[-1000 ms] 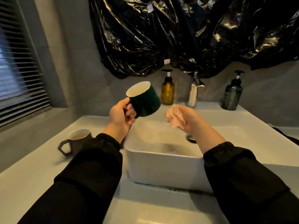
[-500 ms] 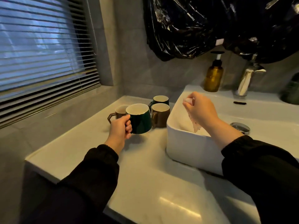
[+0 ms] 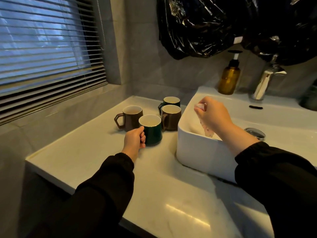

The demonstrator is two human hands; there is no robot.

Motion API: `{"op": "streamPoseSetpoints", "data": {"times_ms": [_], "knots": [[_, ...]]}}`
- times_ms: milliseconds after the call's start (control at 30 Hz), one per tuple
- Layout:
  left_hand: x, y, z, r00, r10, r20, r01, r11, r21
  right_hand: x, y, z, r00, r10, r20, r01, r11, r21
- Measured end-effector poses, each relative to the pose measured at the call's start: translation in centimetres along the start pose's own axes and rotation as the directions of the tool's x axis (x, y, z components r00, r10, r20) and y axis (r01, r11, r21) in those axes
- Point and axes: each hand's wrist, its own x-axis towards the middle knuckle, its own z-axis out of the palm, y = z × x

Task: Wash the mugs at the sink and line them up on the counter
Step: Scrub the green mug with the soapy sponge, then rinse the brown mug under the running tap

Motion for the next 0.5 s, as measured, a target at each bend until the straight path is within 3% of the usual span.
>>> {"op": "streamPoseSetpoints", "data": {"times_ms": [100,167,267,333,400,467,500], "knots": [[0.2,0.4,0.1,0.999,0.049,0.01,-0.05,0.988,0.143,-0.1,-0.2,0.1,0.998,-0.06,-0.022,0.06,0.998,-0.015],[0.2,1.0,-0.2,0.996,0.069,0.049,-0.082,0.937,0.339,-0.1,-0.5,0.1,0.978,-0.188,-0.093,0.185,0.982,-0.037],[0.4,2.1,-1.9,0.967,0.249,0.059,-0.221,0.697,0.682,-0.4,-2.2,-0.3,0.877,-0.404,-0.259,0.414,0.91,-0.017],[0.9,2.9,-3.7,0.862,0.505,-0.043,-0.284,0.552,0.784,-1.1,-4.1,-0.4,0.835,-0.456,-0.308,0.502,0.861,0.087],[2.6,3.5,-5.5,0.765,0.629,-0.135,-0.283,0.518,0.807,-2.3,-6.2,-0.2,0.858,-0.456,-0.237,0.507,0.826,0.246],[4.5,3.9,-6.7,0.808,0.565,-0.168,-0.235,0.57,0.787,-3.6,-7.8,0.6,0.881,-0.473,-0.019,0.445,0.814,0.373],[5.4,3.9,-6.9,0.847,0.508,-0.16,-0.219,0.606,0.765,-4.3,-8.3,1.2,0.86,-0.493,0.131,0.415,0.825,0.382]]}}
